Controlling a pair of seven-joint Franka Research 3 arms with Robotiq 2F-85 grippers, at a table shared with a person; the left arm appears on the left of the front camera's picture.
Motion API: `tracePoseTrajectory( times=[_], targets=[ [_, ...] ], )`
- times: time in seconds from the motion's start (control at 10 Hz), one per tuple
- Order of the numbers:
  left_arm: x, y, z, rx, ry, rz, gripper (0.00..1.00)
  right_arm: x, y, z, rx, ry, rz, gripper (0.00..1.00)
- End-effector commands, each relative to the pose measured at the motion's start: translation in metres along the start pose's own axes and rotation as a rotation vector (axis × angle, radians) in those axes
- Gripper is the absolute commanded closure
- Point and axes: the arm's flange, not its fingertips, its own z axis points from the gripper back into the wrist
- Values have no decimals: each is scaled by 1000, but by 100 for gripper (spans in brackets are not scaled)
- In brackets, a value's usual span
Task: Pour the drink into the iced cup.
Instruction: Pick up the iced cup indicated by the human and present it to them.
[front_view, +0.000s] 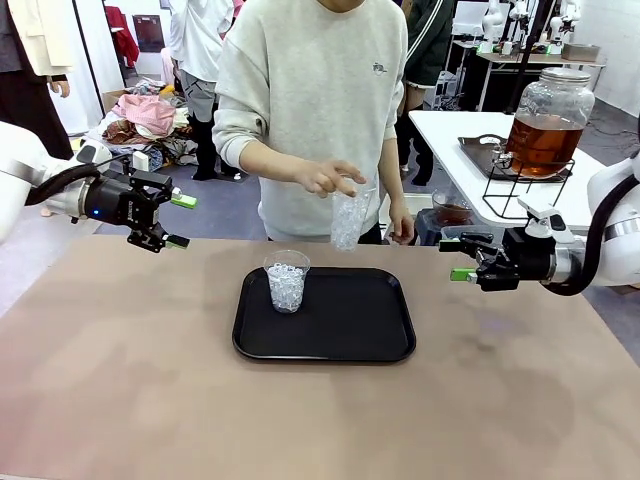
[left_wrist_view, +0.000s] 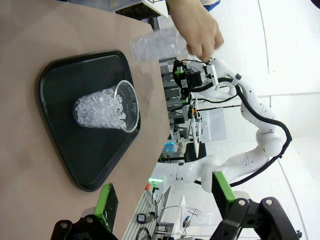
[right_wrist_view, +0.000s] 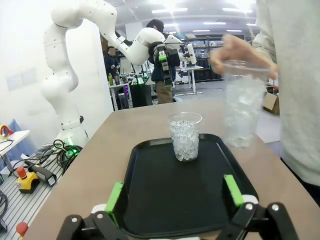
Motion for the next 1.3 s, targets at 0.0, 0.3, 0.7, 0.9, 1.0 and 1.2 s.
tracePoseTrajectory(
  times=[0.0,0.3,0.7,0.9,1.0,1.2],
  targets=[
    [-1,-2,1,3,-4,-3,0,2,-1,-1,0,4,6,0],
    [-1,-2,1,3,-4,-3,0,2,-1,-1,0,4,6,0],
    [-1,-2,1,3,-4,-3,0,2,-1,-1,0,4,6,0],
    [-1,-2,1,3,-4,-3,0,2,-1,-1,0,4,6,0],
    [-1,-2,1,3,-4,-3,0,2,-1,-1,0,4,6,0],
    [-1,-2,1,3,-4,-3,0,2,-1,-1,0,4,6,0]
  ],
)
